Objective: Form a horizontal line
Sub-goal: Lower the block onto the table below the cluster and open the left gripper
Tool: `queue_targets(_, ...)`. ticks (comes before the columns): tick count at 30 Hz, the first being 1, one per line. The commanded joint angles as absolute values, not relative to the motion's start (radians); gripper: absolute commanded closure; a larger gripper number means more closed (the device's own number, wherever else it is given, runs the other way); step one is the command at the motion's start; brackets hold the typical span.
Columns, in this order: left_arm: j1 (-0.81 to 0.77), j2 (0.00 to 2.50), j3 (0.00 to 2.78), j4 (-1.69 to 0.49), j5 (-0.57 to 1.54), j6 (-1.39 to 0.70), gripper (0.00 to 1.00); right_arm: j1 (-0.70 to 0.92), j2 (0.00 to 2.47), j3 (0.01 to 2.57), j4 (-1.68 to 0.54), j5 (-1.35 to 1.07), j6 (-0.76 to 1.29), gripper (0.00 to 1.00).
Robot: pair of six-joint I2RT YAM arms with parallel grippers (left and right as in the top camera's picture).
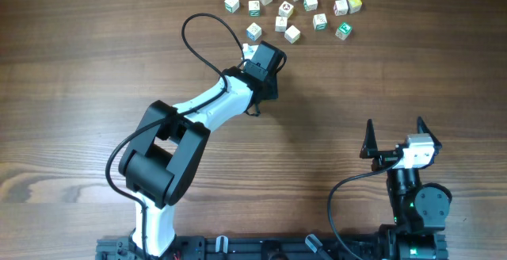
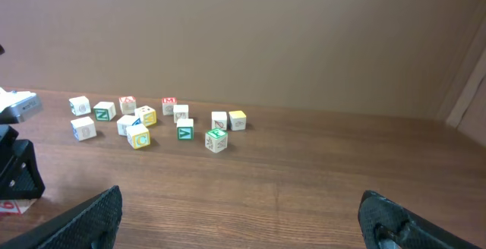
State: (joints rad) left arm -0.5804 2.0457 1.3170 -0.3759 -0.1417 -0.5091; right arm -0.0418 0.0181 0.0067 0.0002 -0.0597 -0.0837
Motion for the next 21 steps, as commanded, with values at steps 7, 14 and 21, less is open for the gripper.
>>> queue_targets(7, -0.576, 2.065, 1.307, -0.373, -0.15, -0.501, 0.21, -0.037, 0.009, 0.005, 0.002, -0.069, -0.078, 0.0)
queue_targets(14, -0.576, 2.065, 1.307, -0.373, -0.15, -0.501, 0.28, -0.037, 0.009, 0.005, 0.002, -0.069, -0.078, 0.0)
queue_targets(21, -0.576, 2.065, 1.307, -0.373, -0.15, -0.501, 0.37, -0.037, 0.009, 0.005, 0.002, -0.069, -0.078, 0.0)
